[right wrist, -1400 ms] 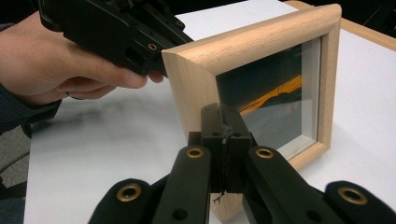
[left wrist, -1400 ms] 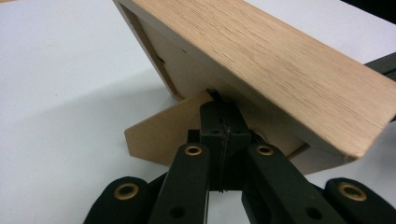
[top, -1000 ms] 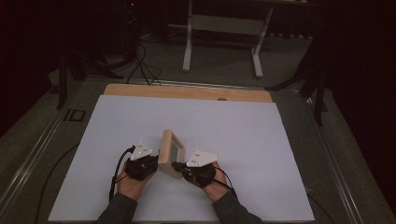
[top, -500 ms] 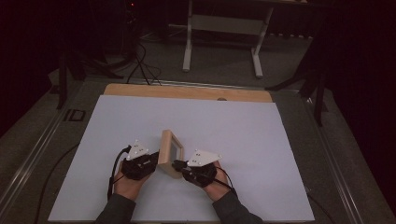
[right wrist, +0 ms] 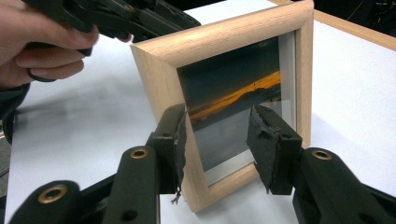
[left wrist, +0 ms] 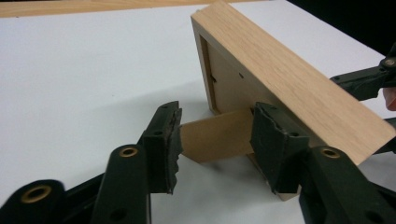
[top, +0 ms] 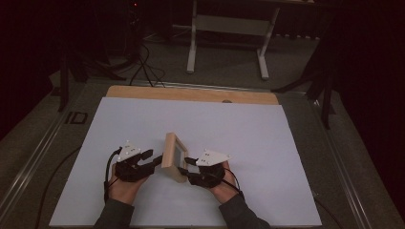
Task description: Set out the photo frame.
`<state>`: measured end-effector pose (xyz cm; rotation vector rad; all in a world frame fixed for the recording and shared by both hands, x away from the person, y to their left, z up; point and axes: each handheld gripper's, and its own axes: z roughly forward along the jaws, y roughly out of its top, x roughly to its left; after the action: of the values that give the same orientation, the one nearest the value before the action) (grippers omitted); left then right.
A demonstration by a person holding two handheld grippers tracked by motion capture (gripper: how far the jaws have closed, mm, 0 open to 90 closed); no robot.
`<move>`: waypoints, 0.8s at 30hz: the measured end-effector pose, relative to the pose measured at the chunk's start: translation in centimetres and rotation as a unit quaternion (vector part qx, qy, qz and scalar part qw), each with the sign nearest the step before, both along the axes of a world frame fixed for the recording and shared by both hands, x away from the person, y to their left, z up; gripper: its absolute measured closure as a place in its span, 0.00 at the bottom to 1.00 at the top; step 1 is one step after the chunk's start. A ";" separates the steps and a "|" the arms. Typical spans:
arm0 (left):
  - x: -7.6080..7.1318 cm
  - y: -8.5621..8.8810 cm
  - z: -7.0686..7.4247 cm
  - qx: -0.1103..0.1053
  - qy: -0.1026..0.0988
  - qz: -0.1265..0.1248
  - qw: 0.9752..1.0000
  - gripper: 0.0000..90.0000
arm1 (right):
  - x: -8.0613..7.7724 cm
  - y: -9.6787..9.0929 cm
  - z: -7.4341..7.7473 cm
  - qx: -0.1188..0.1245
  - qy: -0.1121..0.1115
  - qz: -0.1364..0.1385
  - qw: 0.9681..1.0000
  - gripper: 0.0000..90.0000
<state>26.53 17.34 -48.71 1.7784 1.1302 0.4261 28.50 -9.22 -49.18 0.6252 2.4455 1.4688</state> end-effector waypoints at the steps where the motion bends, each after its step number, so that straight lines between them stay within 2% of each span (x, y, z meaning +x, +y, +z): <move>1: -0.1 0.1 0.1 -0.004 -0.003 0.002 1.000 0.56 | 0.0 0.0 0.0 0.001 0.001 -0.002 1.000 0.61; 10: -0.8 0.6 1.2 -0.020 -0.025 0.006 0.999 0.51 | 0.3 -0.5 0.1 0.005 0.004 -0.012 1.000 0.59; 17: -1.4 -0.2 2.0 -0.032 -0.039 -0.018 0.999 0.48 | 0.6 -0.7 0.1 0.006 0.006 -0.019 1.000 0.57; 24: -1.8 -1.0 2.4 -0.032 -0.047 -0.021 0.998 0.41 | 0.9 -1.3 0.2 0.009 0.009 -0.031 0.999 0.57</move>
<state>24.71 16.35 -46.30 1.7062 1.0272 0.4401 29.36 -10.51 -48.95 0.7148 2.4048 1.4692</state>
